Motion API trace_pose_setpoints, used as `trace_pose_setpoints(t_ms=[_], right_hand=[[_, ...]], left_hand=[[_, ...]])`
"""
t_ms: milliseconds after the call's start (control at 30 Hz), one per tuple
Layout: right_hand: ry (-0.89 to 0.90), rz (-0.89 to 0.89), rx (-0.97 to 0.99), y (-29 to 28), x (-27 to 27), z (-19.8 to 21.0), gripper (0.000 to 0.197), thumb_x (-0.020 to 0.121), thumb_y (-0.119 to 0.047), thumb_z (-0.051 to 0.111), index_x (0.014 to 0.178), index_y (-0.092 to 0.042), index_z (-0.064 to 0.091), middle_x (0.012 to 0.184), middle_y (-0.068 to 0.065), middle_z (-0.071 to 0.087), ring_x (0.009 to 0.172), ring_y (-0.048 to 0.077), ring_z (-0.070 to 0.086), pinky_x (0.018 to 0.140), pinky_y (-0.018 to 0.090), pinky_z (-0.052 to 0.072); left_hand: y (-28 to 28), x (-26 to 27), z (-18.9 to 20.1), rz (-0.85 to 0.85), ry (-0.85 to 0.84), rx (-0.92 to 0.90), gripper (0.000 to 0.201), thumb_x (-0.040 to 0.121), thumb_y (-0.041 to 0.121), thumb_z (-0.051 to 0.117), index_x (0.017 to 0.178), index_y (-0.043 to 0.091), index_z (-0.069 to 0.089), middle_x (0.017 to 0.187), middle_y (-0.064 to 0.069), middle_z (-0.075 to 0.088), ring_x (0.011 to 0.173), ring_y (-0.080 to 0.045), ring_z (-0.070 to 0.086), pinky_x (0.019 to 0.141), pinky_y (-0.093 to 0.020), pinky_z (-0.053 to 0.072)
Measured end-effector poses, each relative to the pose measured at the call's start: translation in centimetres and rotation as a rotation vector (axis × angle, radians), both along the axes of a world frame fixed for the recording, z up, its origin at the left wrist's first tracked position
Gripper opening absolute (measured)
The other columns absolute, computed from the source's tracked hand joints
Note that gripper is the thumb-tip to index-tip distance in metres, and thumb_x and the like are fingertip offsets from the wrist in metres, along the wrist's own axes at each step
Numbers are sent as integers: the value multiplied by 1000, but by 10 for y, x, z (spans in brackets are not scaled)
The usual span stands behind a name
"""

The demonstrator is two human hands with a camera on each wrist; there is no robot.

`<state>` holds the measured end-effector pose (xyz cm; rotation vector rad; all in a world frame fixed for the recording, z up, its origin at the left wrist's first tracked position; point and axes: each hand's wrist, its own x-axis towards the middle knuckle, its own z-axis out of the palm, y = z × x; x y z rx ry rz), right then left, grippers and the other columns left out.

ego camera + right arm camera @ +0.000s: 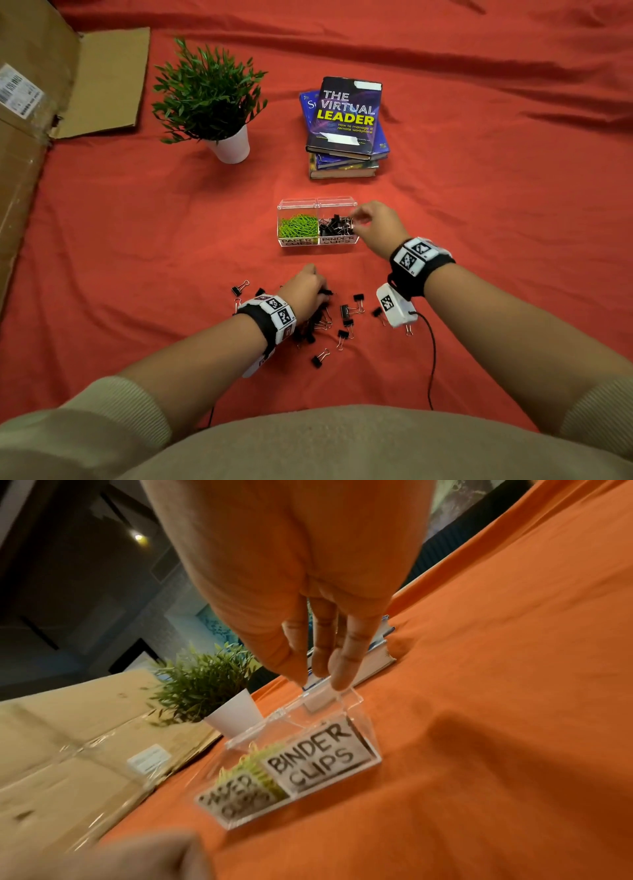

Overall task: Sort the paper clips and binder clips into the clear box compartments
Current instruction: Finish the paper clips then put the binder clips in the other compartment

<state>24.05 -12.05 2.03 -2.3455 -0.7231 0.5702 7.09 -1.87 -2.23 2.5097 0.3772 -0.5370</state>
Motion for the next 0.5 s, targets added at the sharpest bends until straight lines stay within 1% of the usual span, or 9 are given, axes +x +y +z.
trace_pose_setpoints(t_ms=[33, 100, 167, 233, 300, 367, 400, 433, 500], right_hand=[[7, 47, -20, -9, -5, -2, 21, 82, -4, 58, 99, -12, 69, 101, 3, 63, 89, 15, 60, 81, 26, 49], [40, 246, -148, -29, -22, -10, 19, 83, -7, 60, 97, -13, 70, 96, -1, 62, 86, 12, 57, 77, 24, 46], [32, 493, -280, -46, -41, -24, 21, 81, -12, 62, 101, -15, 69, 96, -2, 57, 92, 18, 57, 80, 30, 48], [25, 624, -358, -59, -56, -41, 35, 78, -9, 58, 112, -16, 65, 102, 3, 53, 99, 25, 53, 86, 35, 48], [14, 645, -374, -65, -64, -47, 47, 77, -7, 55, 123, -16, 59, 112, 7, 51, 105, 26, 50, 91, 38, 47], [3, 619, -351, -68, -66, -45, 45, 81, -6, 53, 126, -12, 57, 117, 10, 51, 108, 27, 49, 92, 40, 46], [4, 611, -349, -69, -67, -43, 42, 83, -5, 53, 124, -10, 58, 117, 11, 51, 108, 28, 50, 92, 40, 45], [5, 603, -339, -70, -66, -43, 37, 84, -5, 53, 121, -8, 59, 116, 11, 51, 107, 28, 51, 91, 40, 46], [8, 570, -338, -72, -64, -41, 27, 84, -8, 58, 111, -7, 61, 112, 11, 51, 102, 27, 53, 86, 38, 46]], left_hand=[[2, 4, 4, 14, -33, -9, 25, 88, 22, 64, 108, 7, 65, 112, -10, 48, 99, -28, 55, 89, -34, 46], [6, 17, 14, 59, -112, -24, 22, 88, 20, 63, 106, 8, 67, 110, -7, 52, 99, -23, 55, 93, -31, 47], [11, 37, 27, 132, -176, -41, 19, 88, 20, 64, 105, 12, 70, 107, -5, 59, 96, -20, 58, 93, -31, 49], [18, 60, 37, 202, -210, -53, 21, 88, 22, 65, 105, 11, 70, 106, -7, 62, 96, -22, 60, 91, -31, 49], [24, 81, 43, 237, -227, -54, 23, 88, 21, 65, 107, 9, 69, 108, -11, 63, 98, -23, 59, 87, -28, 45], [28, 97, 45, 252, -223, -57, 22, 88, 18, 64, 105, 6, 70, 104, -12, 67, 92, -22, 61, 79, -26, 45], [30, 103, 43, 264, -221, -50, 21, 88, 18, 64, 105, 6, 70, 103, -12, 66, 92, -23, 61, 77, -27, 46], [32, 108, 42, 273, -218, -39, 21, 88, 18, 64, 105, 5, 70, 103, -12, 65, 94, -24, 61, 79, -29, 48], [34, 112, 39, 282, -213, -33, 20, 88, 17, 64, 105, 8, 69, 106, -12, 62, 98, -27, 61, 85, -33, 51]])
